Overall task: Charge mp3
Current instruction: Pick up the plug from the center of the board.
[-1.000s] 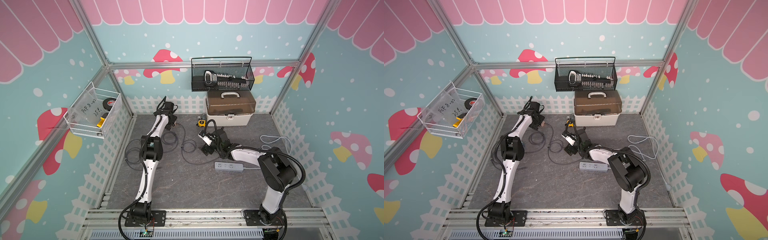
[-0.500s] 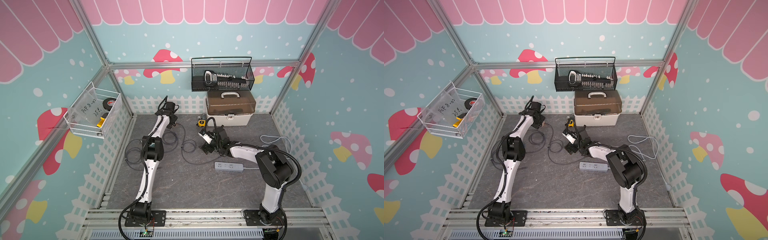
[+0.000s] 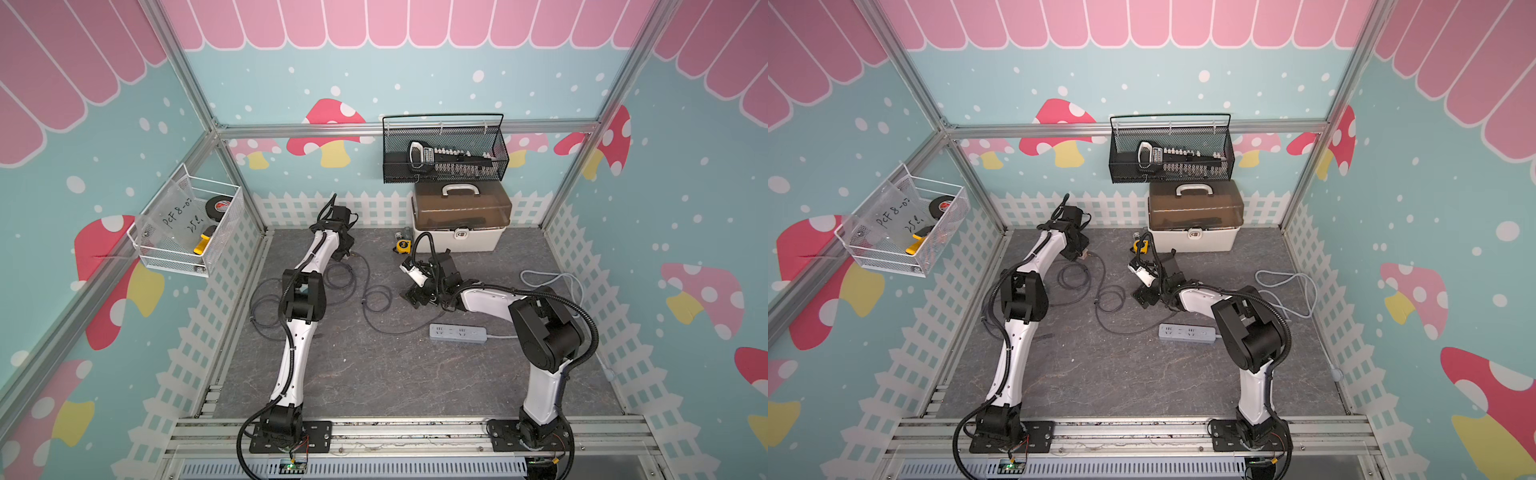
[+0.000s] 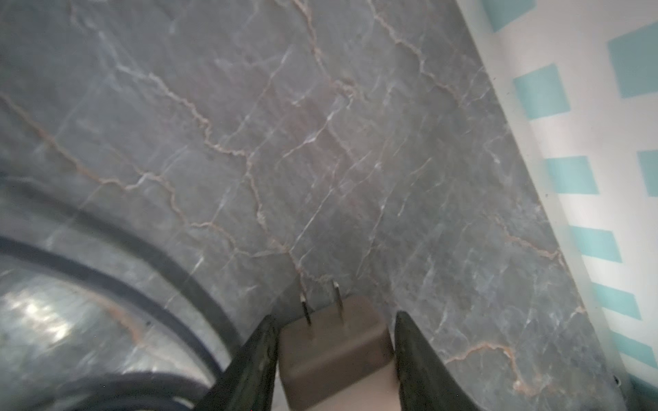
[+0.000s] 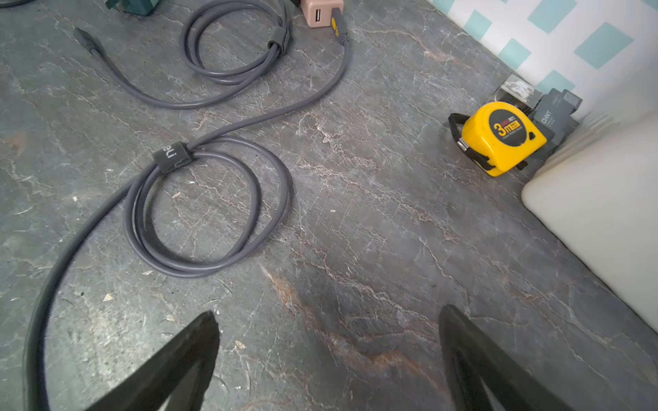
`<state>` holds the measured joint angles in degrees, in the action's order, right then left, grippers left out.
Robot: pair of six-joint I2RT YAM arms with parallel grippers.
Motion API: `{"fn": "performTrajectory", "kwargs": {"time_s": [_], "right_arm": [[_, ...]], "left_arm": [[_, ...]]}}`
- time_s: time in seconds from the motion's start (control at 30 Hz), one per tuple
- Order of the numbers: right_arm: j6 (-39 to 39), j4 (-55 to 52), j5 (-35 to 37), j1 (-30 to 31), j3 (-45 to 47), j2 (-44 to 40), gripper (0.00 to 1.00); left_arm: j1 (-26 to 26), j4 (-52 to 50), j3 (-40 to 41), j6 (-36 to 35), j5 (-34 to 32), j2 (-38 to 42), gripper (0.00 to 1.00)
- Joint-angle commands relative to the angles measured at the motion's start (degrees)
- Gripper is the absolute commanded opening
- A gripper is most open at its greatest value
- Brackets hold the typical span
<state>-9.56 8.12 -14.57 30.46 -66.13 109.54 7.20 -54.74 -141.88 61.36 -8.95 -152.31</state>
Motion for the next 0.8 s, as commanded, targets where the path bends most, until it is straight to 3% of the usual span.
{"fn": "performTrajectory", "kwargs": {"time_s": [0.0,0.13,0.4,0.5,0.77], "right_arm": [[0.27,-0.05,-2.78,0.03,-1.48,0.89,0.94],[1.01,0.21,-4.01,0.12,-2.20,1.43,0.93],[1.99,1.44,-4.47,0.10,-3.88,1.74,0.92],[2.29,1.69,-4.60,0.06,-5.25,1.99,0.91],[0.85,6.19,-4.21,0.06,-7.08,1.47,0.83]], "left_arm": [[-0.29,-6.07,3.73,2.92,3.17,0.90,0.51],[-0.68,-5.91,2.74,4.38,3.98,0.64,0.51],[-1.49,-3.37,-0.85,6.23,8.23,-0.88,0.26],[-1.53,-1.88,-0.12,5.53,9.24,0.77,0.22],[-1.82,4.08,6.01,5.97,16.94,8.15,0.20]]}}
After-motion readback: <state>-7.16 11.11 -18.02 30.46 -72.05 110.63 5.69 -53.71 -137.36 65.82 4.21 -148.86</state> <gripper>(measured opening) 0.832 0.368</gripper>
